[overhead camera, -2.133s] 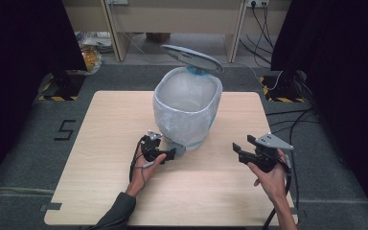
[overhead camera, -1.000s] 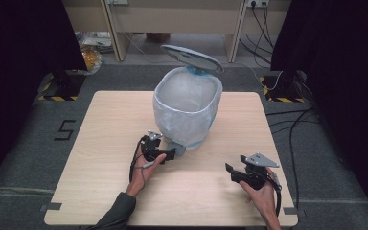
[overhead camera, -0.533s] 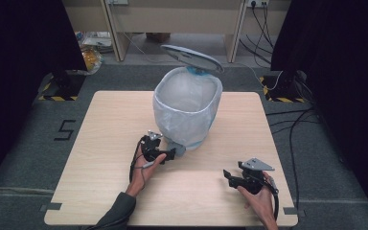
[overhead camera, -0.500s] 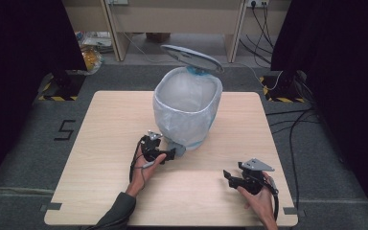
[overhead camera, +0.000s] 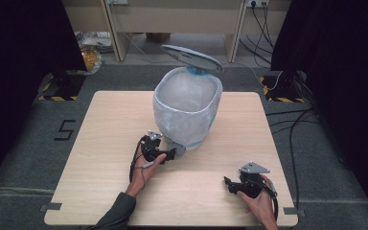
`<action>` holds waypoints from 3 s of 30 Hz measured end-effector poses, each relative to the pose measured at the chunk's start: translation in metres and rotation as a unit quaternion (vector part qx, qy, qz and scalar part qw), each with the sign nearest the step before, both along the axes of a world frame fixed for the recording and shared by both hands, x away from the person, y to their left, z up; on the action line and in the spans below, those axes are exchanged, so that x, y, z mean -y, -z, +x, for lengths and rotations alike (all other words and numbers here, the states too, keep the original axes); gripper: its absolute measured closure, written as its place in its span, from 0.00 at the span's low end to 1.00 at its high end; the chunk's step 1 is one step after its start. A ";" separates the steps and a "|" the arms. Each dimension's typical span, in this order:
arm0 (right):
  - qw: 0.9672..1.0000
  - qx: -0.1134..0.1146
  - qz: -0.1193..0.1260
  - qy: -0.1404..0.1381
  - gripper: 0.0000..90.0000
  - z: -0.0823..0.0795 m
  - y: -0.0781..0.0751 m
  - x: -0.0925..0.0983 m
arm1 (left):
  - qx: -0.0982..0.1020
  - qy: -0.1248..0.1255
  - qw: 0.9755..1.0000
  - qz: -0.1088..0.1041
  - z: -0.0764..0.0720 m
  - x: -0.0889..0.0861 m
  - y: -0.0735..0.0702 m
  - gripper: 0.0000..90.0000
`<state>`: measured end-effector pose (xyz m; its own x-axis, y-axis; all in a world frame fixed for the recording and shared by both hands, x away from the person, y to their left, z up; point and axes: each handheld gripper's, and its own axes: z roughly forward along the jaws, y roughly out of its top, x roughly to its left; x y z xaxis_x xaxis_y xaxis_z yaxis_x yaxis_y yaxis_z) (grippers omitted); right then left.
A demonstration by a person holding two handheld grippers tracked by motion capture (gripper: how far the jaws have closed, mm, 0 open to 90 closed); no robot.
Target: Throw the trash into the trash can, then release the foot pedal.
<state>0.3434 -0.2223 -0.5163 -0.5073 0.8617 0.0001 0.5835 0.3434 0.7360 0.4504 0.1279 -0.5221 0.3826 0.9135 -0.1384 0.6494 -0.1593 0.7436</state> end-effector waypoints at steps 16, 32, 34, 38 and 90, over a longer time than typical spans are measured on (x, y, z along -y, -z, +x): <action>1.000 -0.003 -0.005 -0.002 0.21 0.001 0.000 -0.002 | -0.001 0.000 1.000 -0.004 0.000 0.000 0.000 0.00; 1.000 -0.004 -0.006 -0.003 0.21 0.001 0.000 -0.002 | 0.000 0.005 1.000 -0.026 0.001 -0.004 0.000 0.00; 1.000 -0.004 -0.006 -0.003 0.21 0.001 0.000 -0.002 | 0.000 0.006 1.000 -0.026 0.002 -0.004 0.000 0.00; 1.000 -0.004 -0.006 -0.003 0.21 0.001 0.000 -0.002 | 0.000 0.007 1.000 -0.026 0.002 -0.004 0.000 0.00; 1.000 -0.004 -0.006 -0.004 0.21 0.001 0.000 -0.002 | 0.013 0.010 0.999 -0.029 0.000 -0.006 -0.010 0.00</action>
